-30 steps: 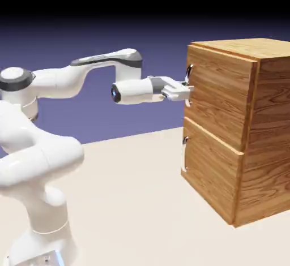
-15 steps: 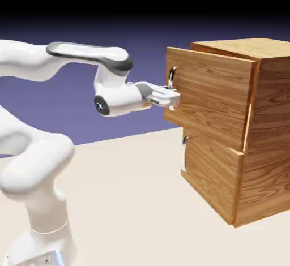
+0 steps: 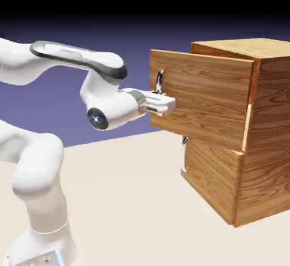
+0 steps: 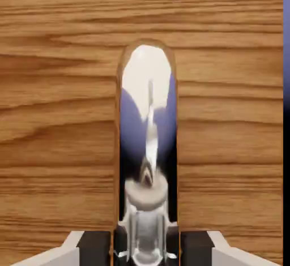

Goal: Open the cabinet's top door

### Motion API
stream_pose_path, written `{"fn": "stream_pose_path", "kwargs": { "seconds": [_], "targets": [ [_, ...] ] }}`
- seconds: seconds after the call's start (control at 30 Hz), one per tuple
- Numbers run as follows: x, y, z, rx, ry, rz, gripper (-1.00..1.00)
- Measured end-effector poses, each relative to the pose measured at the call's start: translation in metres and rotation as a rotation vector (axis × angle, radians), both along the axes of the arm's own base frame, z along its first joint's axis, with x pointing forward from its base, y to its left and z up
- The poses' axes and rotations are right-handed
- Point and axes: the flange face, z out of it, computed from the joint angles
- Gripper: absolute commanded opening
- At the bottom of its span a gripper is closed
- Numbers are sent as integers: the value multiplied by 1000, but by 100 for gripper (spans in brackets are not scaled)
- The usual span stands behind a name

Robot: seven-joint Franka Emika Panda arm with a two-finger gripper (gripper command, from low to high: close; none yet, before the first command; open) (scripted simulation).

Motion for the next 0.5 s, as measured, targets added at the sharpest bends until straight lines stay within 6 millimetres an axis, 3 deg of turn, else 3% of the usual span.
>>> {"fn": "stream_pose_path", "kwargs": {
  "seconds": [0.5],
  "targets": [
    [-35,-81,0,1,0,272,-100]
  ]
}}
